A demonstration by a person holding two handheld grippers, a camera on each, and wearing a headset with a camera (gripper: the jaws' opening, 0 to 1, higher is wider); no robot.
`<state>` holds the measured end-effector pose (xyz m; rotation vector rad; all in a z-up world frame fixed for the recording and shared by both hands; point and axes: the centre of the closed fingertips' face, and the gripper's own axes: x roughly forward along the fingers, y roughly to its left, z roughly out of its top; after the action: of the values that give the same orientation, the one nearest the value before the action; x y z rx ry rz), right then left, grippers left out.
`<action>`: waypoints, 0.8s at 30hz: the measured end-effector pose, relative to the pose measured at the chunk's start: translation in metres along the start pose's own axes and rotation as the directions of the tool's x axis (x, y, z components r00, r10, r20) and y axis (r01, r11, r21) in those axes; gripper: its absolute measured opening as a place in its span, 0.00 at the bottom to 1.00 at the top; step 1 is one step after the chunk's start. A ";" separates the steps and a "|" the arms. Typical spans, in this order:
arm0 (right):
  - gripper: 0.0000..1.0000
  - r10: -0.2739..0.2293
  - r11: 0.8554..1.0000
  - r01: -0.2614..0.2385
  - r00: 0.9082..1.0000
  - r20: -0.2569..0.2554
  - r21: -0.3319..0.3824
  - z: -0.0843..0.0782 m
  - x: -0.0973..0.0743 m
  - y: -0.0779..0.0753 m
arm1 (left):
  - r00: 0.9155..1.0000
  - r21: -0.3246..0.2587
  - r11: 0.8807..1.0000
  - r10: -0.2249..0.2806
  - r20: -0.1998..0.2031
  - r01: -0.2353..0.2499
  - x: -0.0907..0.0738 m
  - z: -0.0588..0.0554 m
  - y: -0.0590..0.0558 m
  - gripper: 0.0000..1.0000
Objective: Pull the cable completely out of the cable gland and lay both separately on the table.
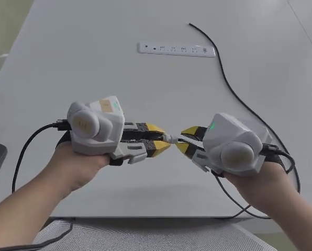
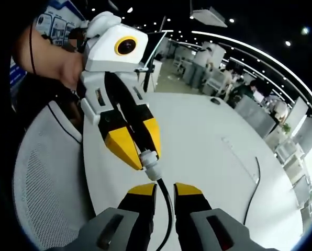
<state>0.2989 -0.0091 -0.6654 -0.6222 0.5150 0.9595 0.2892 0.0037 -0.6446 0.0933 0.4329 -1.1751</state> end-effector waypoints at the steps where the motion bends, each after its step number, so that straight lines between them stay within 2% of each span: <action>1: 0.07 -0.001 1.000 0.001 1.000 -0.002 0.000 0.000 0.000 0.000 | 1.000 0.000 1.000 -0.001 0.000 0.001 0.000 0.000 0.000 0.15; 7: 0.02 0.003 1.000 -0.003 1.000 -0.002 0.003 -0.001 0.001 0.001 | 1.000 0.000 1.000 -0.002 0.002 0.002 0.001 0.000 0.000 0.15; 15: 0.02 -0.018 0.999 0.017 1.000 0.003 0.037 -0.001 0.000 -0.001 | 1.000 -0.003 1.000 0.000 0.007 0.000 0.001 0.001 0.000 0.15; 24: 0.02 -0.045 0.991 0.044 0.999 0.003 0.124 -0.010 -0.002 -0.009 | 1.000 -0.003 1.000 0.004 0.017 -0.004 0.001 0.004 0.000 0.15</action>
<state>0.3046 -0.0212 -0.6690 -0.5166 0.5490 0.8796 0.2906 0.0015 -0.6409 0.0816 0.4197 -1.1701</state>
